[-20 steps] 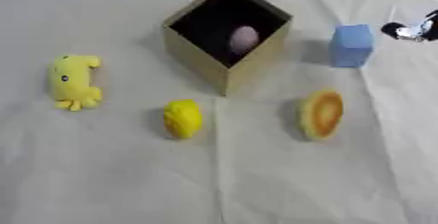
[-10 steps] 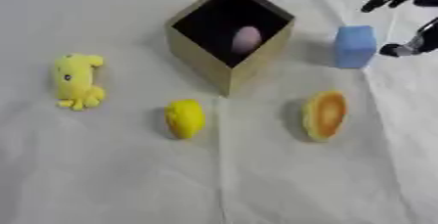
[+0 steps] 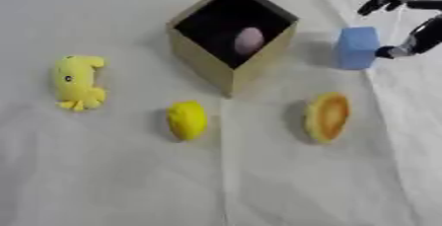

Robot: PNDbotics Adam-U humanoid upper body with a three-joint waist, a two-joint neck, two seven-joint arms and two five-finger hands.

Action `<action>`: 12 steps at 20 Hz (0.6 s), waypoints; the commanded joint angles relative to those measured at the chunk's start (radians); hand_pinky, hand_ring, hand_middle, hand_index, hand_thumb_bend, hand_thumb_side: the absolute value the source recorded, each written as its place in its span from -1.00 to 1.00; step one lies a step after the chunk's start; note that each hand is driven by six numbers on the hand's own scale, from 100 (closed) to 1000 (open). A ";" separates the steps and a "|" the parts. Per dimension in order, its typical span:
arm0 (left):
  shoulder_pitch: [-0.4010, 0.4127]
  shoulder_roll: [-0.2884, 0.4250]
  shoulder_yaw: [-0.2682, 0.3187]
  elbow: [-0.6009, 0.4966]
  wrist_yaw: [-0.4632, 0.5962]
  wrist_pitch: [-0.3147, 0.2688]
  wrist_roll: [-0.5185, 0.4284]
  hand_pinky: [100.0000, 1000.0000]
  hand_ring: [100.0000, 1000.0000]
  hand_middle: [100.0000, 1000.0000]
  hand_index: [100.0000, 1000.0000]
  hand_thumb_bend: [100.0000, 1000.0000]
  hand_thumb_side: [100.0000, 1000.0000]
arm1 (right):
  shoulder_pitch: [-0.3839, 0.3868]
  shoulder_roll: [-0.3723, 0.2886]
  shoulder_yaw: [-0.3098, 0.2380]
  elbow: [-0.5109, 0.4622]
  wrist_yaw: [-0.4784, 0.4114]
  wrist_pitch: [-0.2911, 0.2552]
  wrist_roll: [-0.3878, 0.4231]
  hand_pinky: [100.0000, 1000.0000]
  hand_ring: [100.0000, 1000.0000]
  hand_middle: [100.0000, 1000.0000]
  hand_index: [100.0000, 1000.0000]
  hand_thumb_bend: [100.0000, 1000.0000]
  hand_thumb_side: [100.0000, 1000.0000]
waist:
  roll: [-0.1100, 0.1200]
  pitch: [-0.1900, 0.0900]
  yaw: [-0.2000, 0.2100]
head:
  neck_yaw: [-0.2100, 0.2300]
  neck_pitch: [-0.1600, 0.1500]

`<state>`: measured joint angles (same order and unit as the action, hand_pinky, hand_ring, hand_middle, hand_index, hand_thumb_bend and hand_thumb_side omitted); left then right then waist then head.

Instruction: Pick up objects on the table and place them in the box.

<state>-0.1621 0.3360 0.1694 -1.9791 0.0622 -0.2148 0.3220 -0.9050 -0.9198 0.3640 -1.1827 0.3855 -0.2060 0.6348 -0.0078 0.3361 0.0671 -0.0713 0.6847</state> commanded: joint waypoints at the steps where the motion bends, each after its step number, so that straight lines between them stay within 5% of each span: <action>1: -0.010 0.030 0.001 -0.021 0.000 -0.001 -0.004 0.72 0.24 0.31 0.68 -0.77 0.48 | -0.028 -0.008 -0.003 0.019 0.032 0.014 -0.013 0.80 0.87 0.68 0.83 -0.29 -0.77 | 0.000 -0.015 0.000 | 0.005 -0.014; 12: -0.011 0.029 0.002 -0.021 0.001 -0.001 -0.004 0.73 0.24 0.31 0.68 -0.78 0.49 | -0.058 0.030 -0.007 0.089 0.105 -0.005 -0.026 0.81 0.91 0.76 0.84 -0.22 -0.78 | -0.002 -0.001 0.007 | 0.011 -0.024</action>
<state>-0.1642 0.3360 0.1694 -1.9791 0.0626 -0.2148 0.3218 -0.9420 -0.8675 0.3696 -1.0974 0.4797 -0.2049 0.6096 -0.0084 0.3535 0.0743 -0.0633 0.6756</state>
